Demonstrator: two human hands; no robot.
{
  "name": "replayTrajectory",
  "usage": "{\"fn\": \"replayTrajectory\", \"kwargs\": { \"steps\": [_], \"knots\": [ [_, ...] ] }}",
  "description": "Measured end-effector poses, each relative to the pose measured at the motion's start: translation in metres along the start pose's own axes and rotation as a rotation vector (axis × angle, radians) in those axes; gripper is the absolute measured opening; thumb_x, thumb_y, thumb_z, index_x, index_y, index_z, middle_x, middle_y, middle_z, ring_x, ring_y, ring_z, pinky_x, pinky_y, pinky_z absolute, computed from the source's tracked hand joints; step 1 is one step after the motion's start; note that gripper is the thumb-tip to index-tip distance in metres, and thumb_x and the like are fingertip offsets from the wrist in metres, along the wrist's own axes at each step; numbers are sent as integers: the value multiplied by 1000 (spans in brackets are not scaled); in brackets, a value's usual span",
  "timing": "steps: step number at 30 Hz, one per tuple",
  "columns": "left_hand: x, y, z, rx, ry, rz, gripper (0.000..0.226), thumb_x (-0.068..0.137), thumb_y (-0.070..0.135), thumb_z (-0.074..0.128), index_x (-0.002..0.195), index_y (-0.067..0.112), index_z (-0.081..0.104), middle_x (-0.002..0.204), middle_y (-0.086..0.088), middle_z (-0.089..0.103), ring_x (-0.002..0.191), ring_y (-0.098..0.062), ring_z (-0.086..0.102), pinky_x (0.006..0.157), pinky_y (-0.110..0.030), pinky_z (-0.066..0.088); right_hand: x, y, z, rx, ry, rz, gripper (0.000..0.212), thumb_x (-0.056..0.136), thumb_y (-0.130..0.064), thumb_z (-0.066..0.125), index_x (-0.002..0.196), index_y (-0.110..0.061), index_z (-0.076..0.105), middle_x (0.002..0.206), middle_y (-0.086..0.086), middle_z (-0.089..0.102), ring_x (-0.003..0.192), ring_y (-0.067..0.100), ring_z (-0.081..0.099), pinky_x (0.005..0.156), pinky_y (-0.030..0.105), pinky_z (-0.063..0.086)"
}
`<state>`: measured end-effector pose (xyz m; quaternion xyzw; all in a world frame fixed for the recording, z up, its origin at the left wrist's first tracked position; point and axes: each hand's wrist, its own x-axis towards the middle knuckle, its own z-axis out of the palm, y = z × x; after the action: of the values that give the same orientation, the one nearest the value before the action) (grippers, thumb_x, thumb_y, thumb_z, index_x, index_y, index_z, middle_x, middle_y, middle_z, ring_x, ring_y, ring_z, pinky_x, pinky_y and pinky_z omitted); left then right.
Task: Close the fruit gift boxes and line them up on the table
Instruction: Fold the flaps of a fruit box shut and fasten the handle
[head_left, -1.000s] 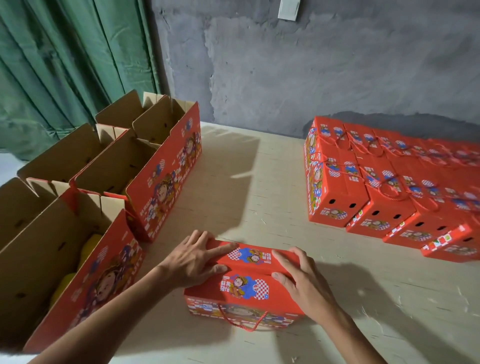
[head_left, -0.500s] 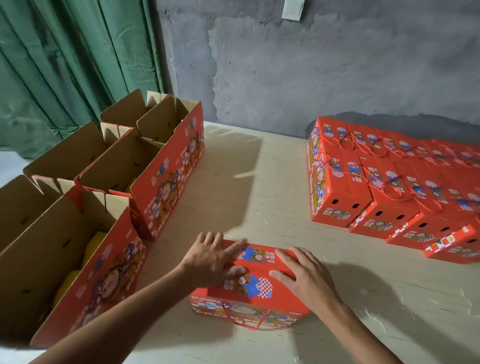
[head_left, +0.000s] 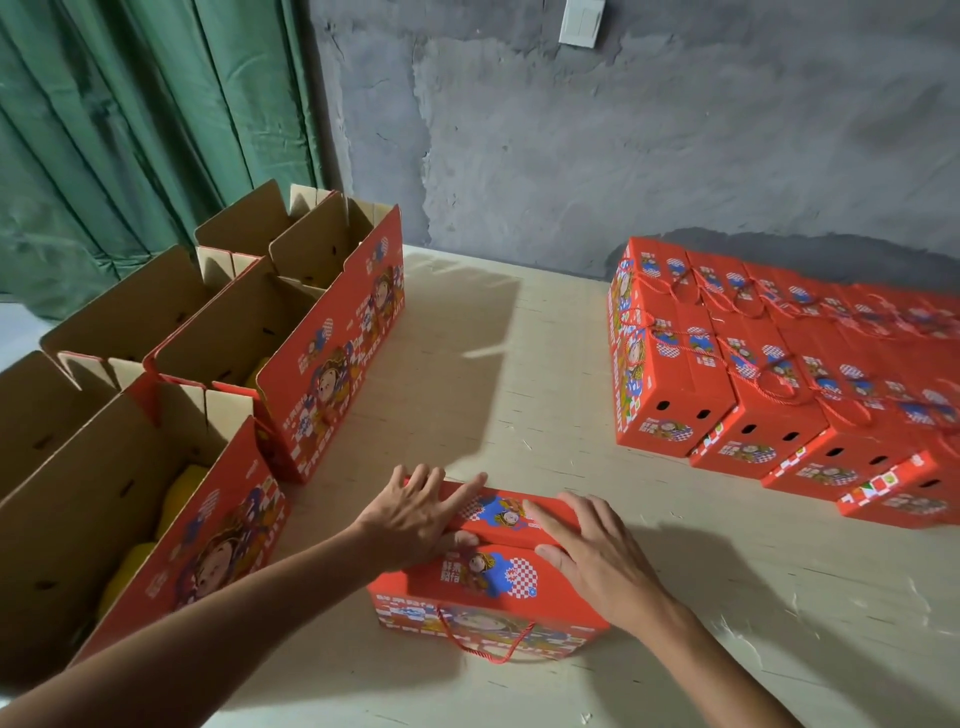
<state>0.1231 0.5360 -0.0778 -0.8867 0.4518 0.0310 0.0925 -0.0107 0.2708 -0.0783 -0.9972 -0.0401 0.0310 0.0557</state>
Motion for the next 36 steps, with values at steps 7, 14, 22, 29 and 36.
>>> {"fn": "replayTrajectory", "kwargs": {
  "steps": [7,14,22,29,36],
  "knots": [
    [5,-24,1,-68,5,243,67,104,67,10,161,40,-12,144,-12,42,126,-27,46,109,-44,40,1,5,-2,22,-24,-85,59,104,-59,13,161,-46,10,163,0,27,145,25,29,122,41,30],
    [1,-53,4,-283,-68,319,58,105,68,19,156,57,-5,161,-9,27,144,-27,34,122,-41,29,0,6,-2,45,46,-105,55,107,-57,18,160,-44,18,154,0,38,134,26,41,116,41,39],
    [-2,-64,9,-297,-113,253,74,98,78,14,158,47,-15,145,-8,35,131,-23,41,112,-42,41,3,11,6,51,74,-104,53,108,-61,17,159,-48,16,154,-3,40,133,24,42,116,39,38],
    [1,-64,11,-208,-105,324,59,106,64,22,155,57,-9,142,-16,35,125,-29,43,111,-45,41,1,10,0,27,78,-119,53,107,-56,29,158,-42,31,154,-1,46,135,23,47,114,39,41],
    [-6,-63,7,-133,-41,355,63,105,64,8,157,44,-21,156,-13,29,137,-29,42,112,-43,44,-4,19,-3,60,-59,-172,58,111,-44,30,163,-39,5,172,-7,-1,158,9,-2,129,36,5]
  ]
}}
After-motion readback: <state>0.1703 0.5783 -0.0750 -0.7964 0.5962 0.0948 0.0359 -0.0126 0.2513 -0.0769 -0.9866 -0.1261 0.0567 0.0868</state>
